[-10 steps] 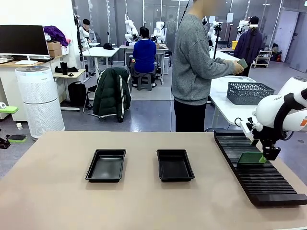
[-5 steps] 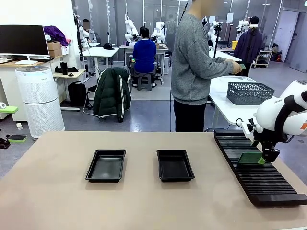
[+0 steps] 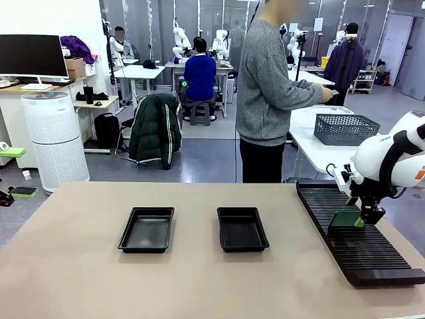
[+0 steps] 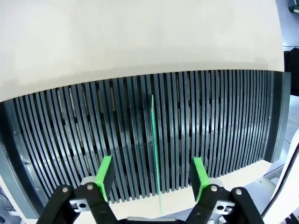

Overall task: Inspect and transfer BCBs to ESD trays.
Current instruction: Pick up the Blank PCB from the PCB Rack and place it in the left ESD tray.

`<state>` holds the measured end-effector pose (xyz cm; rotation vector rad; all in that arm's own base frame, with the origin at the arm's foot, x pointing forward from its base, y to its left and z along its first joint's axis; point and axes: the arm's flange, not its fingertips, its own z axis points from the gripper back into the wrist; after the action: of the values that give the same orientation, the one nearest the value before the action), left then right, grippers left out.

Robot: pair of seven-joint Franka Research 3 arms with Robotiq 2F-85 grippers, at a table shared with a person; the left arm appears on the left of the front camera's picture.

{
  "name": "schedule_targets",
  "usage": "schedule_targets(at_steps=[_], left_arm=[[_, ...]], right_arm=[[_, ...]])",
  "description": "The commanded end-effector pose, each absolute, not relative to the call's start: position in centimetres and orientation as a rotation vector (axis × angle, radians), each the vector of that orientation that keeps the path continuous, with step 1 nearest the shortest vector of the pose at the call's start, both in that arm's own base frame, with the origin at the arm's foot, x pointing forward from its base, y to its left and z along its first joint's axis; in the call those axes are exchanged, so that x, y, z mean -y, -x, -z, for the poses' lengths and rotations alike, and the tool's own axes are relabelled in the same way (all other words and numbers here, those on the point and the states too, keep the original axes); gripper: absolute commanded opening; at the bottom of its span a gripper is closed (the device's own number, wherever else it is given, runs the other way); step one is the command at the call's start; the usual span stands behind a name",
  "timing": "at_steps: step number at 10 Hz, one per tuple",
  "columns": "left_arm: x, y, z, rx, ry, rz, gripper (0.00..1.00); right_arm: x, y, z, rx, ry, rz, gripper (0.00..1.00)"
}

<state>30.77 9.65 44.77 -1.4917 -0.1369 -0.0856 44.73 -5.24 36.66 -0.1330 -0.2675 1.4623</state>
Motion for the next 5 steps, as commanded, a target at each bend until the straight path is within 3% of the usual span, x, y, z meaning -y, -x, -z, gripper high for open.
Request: schedule_targets(at_steps=[1, 5], left_arm=[[-9.78, -30.60, -44.79, 0.138, 1.491, 0.085, 1.00], [-9.78, -30.60, -44.79, 0.138, 1.491, 0.085, 1.00]], right_arm=[[5.36, -44.93, -36.27, 0.283, 0.128, -1.466, 0.81], [5.28, -45.03, -36.34, 0.264, 0.135, -1.466, 0.70]])
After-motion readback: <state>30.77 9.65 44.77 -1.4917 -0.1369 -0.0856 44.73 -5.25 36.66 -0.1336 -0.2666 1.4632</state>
